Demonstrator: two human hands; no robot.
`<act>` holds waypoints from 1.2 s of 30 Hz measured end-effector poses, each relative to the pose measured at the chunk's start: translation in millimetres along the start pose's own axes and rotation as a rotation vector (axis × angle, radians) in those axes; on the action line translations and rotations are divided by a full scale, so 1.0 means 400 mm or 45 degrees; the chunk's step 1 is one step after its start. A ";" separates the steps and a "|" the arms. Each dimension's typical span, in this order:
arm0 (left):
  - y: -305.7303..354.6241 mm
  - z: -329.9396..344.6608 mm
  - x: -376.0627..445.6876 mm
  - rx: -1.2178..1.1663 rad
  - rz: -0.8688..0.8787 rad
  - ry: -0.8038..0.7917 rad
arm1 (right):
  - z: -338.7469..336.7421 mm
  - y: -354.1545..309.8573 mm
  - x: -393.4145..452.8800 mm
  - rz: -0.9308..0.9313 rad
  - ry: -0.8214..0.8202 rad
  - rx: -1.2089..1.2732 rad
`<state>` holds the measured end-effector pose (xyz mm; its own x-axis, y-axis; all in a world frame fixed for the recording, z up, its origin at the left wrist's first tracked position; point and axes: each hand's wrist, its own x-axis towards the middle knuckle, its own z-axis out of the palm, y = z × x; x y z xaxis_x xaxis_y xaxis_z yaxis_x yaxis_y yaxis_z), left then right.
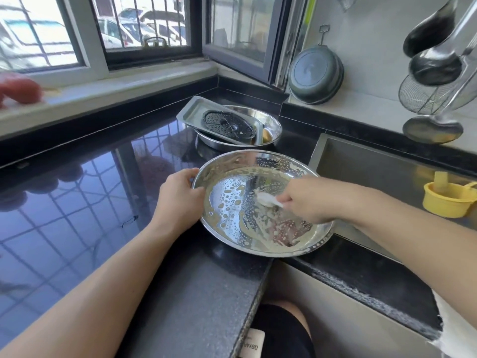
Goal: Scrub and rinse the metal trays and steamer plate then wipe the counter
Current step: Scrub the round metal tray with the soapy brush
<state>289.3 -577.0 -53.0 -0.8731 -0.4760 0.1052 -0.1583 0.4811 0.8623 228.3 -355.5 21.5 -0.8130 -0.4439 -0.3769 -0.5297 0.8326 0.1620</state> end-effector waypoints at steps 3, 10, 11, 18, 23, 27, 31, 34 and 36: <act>0.000 0.001 -0.001 -0.010 0.005 0.002 | -0.021 0.012 0.000 0.203 0.083 -0.132; -0.004 0.001 0.003 0.001 0.028 0.002 | -0.025 -0.036 0.025 0.087 -0.035 -0.162; -0.006 0.002 0.004 0.010 0.031 0.001 | -0.029 -0.024 0.035 0.191 0.000 -0.152; -0.002 0.002 0.007 -0.003 0.022 -0.011 | -0.031 -0.046 0.085 0.189 0.173 0.034; 0.002 0.000 -0.002 0.000 0.039 -0.004 | -0.010 -0.099 0.072 -0.044 0.092 0.147; 0.002 -0.005 -0.003 -0.025 0.041 -0.014 | -0.027 -0.041 0.057 0.205 0.125 -0.019; -0.005 -0.004 0.000 -0.040 0.044 -0.048 | -0.031 -0.018 0.084 0.256 0.245 -0.006; -0.004 -0.010 0.002 -0.051 0.034 -0.040 | -0.022 -0.060 0.113 0.094 0.280 0.063; -0.004 -0.010 0.002 -0.039 0.034 -0.030 | -0.004 -0.087 0.121 -0.022 0.224 0.117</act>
<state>290.7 -581.2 -52.4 -0.8877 -0.4454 0.1169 -0.1208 0.4701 0.8743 206.9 -406.7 -1.1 -0.8378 -0.5030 -0.2122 -0.5264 0.8474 0.0697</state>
